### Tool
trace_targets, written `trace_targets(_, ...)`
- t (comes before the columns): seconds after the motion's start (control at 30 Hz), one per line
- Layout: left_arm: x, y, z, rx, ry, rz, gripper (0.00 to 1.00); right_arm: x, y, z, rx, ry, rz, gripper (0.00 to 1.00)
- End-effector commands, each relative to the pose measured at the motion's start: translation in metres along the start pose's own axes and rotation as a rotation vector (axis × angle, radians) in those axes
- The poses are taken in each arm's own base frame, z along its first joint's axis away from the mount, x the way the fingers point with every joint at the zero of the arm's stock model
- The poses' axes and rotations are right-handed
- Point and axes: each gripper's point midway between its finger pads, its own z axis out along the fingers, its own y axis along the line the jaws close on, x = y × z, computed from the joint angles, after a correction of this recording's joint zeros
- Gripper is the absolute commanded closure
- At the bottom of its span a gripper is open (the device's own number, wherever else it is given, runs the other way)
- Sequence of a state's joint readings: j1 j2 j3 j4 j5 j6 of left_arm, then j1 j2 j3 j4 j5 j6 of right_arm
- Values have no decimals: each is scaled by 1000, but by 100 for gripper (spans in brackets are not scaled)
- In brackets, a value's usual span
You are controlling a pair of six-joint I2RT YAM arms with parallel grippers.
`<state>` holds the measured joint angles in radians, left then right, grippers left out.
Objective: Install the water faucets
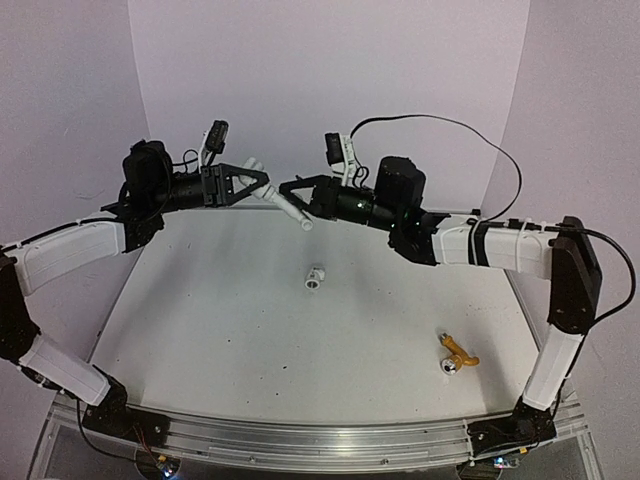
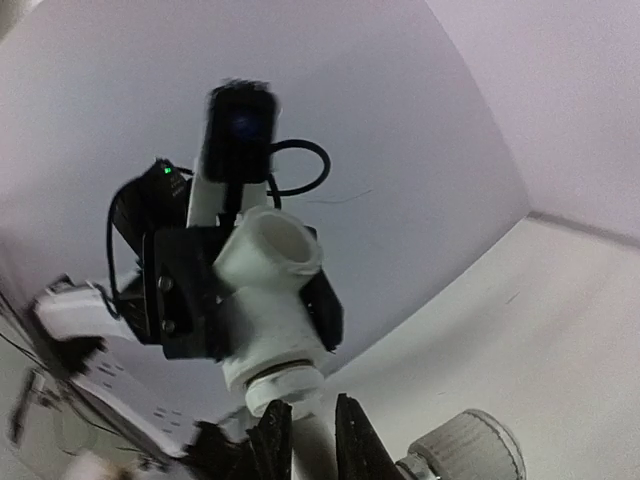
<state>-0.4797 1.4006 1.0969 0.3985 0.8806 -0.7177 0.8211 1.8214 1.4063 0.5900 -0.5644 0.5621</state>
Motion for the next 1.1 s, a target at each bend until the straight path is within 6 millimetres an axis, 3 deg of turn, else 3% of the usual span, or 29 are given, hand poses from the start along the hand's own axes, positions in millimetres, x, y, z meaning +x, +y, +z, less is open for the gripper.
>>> trace_targets(0.0, -2, -118, -27, 354, -2, 709, 100, -31, 30, -11, -267, 19, 626, 100)
trace_targets(0.1, 11, -135, -36, 453, 61, 725, 100, -50, 34, -22, -337, 0, 787, 100)
trace_targets(0.17, -3, -130, -30, 387, 26, 626, 100, -61, 44, -27, -376, 13, 666, 100)
trace_targets(0.23, -27, -115, -22, 295, -23, 452, 100, -64, 52, -34, -353, 2, 452, 84)
trace_targets(0.3, -40, -103, -20, 245, -45, 323, 100, -62, 41, -35, -225, 0, 328, 63)
trace_targets(0.33, -46, -88, -20, 195, -63, 235, 100, -57, 20, -38, -53, 5, 236, 46)
trace_targets(0.37, -47, -85, -21, 181, -67, 210, 100, -48, 6, -40, 26, 33, 233, 43)
trace_targets(0.43, -51, -50, -27, 29, -104, 91, 100, -55, -30, -63, 319, -2, 48, 27)
trace_targets(0.47, -47, -24, -34, -93, -113, 15, 100, -51, -54, -84, 499, 15, -11, 20)
trace_targets(0.53, -46, 1, -44, -220, -141, -39, 100, -52, -70, -105, 639, 14, -76, 14)
trace_targets(0.57, -47, 31, -59, -390, -189, -82, 100, -50, -83, -129, 765, 20, -156, 5)
trace_targets(0.63, -34, 69, -83, -597, -211, -132, 100, -43, -95, -155, 883, 61, -247, 2)
trace_targets(0.77, -27, 113, -122, -752, -280, -241, 100, -18, -111, -189, 1017, 202, -349, 2)
trace_targets(0.8, -26, 115, -124, -759, -283, -244, 100, -17, -111, -189, 1018, 205, -351, 2)
trace_targets(0.87, -19, 141, -139, -849, -295, -292, 100, 1, -113, -198, 1021, 264, -337, 2)
trace_targets(0.97, 2, 187, -165, -1104, -220, -277, 100, 15, -112, -208, 1017, 287, -308, 2)
trace_targets(1.0, 3, 191, -171, -1149, -207, -278, 100, 17, -112, -209, 1017, 288, -304, 2)
trace_targets(1.07, 19, 218, -195, -1350, -119, -281, 100, 18, -110, -214, 1026, 284, -298, 2)
